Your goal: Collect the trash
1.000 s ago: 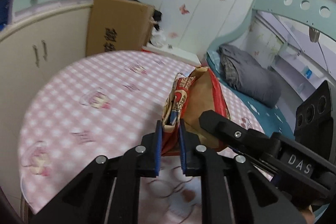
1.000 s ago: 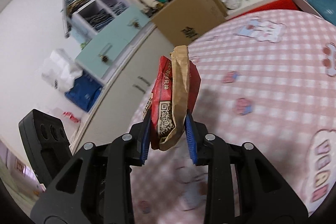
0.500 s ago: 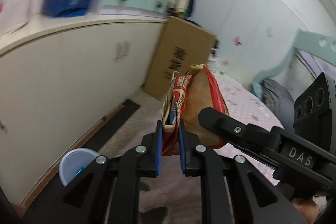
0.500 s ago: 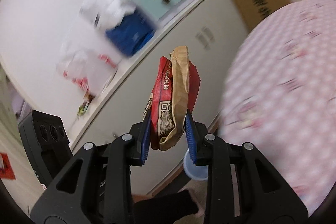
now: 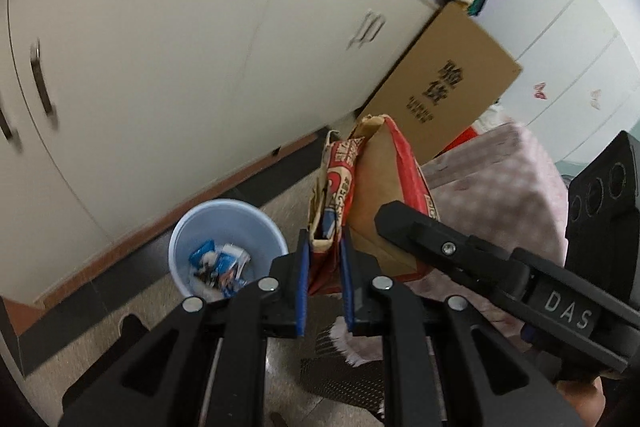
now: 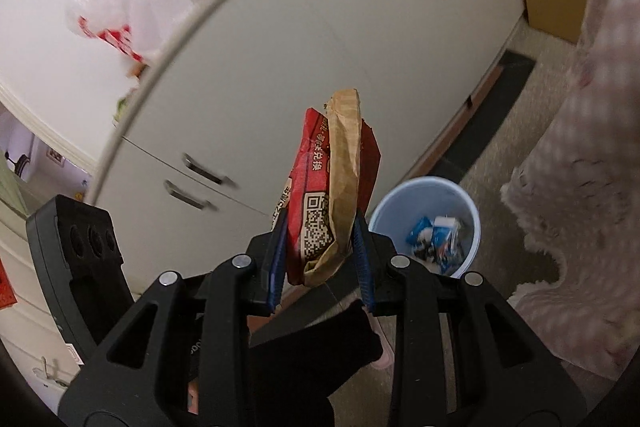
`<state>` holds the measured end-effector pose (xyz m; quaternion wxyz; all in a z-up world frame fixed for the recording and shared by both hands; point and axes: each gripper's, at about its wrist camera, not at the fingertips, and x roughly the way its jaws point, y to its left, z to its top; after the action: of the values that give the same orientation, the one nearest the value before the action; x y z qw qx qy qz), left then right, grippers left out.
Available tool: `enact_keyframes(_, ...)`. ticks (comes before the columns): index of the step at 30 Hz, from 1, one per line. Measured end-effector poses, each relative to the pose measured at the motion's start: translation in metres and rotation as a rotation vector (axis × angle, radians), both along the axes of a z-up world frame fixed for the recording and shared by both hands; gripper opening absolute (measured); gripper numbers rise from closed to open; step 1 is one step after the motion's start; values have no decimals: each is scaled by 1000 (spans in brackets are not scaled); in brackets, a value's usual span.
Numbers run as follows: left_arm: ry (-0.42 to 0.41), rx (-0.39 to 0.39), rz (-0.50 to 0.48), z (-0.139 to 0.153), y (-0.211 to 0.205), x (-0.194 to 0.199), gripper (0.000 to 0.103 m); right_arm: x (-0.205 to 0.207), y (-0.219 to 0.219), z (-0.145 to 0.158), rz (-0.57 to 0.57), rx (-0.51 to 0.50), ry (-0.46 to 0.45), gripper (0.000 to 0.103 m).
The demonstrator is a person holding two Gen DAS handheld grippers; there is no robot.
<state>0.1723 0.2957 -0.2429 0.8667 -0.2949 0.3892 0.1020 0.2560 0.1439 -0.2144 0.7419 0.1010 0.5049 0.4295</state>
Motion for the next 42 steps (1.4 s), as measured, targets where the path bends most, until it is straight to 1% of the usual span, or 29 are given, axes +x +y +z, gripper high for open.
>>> enact_keyframes(5,42,-25,21,-29,21,6,13,9,27,-27,14,-33,9,30)
enact_keyframes(7,44,-34,31,-33,27,11,14,14,34,-33,20,-36,5,33)
enact_keyframes(8,43,-29,39,-36,30,15,16,18,37,-37,19,-33,4,35)
enact_keyframes(9,40,-14,55,-37,34,16,22,23,40,-43,17,-27,12,45)
enact_keyframes(10,45,11,84,-41,39,19,32,28,42,-48,6,-31,21,53)
enact_keyframes(11,81,43,132,-49,47,22,60,36,42,-57,-12,-40,31,55)
enact_keyframes(12,124,53,167,-59,55,24,75,43,42,-64,-22,-52,40,60)
enact_keyframes(15,181,20,198,-81,68,24,74,56,39,-88,-36,-115,79,61)
enact_keyframes(16,193,11,207,-86,70,21,74,56,37,-91,-32,-124,80,61)
enact_keyframes(20,206,9,210,-91,67,15,74,48,32,-94,-17,-194,37,61)
enact_keyframes(22,214,15,206,-89,64,15,74,42,32,-87,-7,-235,-10,62)
enact_keyframes(25,216,41,204,-82,58,11,74,32,27,-73,-5,-260,-68,65)
enact_keyframes(27,203,56,196,-70,54,8,74,25,23,-60,-11,-280,-111,65)
enact_keyframes(29,186,73,190,-56,49,7,74,18,18,-45,-7,-276,-143,65)
enact_keyframes(34,120,132,164,-11,29,-2,75,-1,-1,-3,-28,-271,-234,68)
enact_keyframes(36,85,156,140,13,17,-8,77,-11,-15,19,-43,-254,-266,68)
enact_keyframes(39,41,171,109,44,0,-18,77,-22,-35,46,-74,-235,-295,68)
enact_keyframes(42,-9,187,89,74,-18,-30,77,-39,-63,79,-119,-207,-355,70)
